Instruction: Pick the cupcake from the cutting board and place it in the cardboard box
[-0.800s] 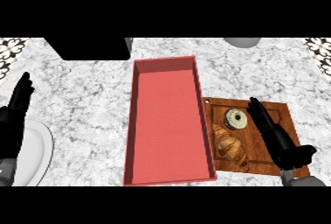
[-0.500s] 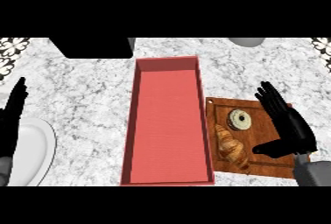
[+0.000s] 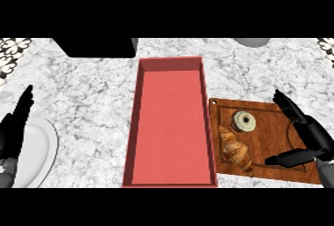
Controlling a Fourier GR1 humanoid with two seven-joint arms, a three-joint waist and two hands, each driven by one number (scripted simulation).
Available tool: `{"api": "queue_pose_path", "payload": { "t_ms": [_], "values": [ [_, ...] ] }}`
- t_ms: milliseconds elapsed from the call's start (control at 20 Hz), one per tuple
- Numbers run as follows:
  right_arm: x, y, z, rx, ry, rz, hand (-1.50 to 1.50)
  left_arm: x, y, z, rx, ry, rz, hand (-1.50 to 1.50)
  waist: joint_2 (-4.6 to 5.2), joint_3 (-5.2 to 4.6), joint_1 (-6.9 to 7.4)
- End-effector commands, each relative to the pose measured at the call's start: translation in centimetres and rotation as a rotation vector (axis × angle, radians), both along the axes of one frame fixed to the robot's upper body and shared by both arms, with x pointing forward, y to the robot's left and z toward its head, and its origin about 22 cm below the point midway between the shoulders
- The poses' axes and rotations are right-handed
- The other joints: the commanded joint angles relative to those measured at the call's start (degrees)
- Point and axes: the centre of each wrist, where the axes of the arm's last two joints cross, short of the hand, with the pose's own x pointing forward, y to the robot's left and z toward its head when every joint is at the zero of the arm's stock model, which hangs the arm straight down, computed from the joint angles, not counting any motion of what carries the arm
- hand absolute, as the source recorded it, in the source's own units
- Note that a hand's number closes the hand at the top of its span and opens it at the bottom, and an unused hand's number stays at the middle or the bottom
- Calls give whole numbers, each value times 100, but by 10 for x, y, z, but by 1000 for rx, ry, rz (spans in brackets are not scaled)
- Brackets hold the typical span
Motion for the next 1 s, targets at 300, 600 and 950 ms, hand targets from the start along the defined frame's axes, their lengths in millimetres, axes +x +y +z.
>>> {"api": "queue_pose_path", "payload": {
  "t_ms": [300,600,950],
  "values": [
    [29,-50,33,-375,-131,102,-150,6,2,-14,-5,25,10,0,-14,-4,24],
    [62,-39,83,-639,-5,212,-150,5,-10,-26,13,8,-1,0,-27,-9,27],
    [78,5,87,-856,146,331,-150,12,2,-8,-3,25,0,0,-47,-4,-6]
  ]
}}
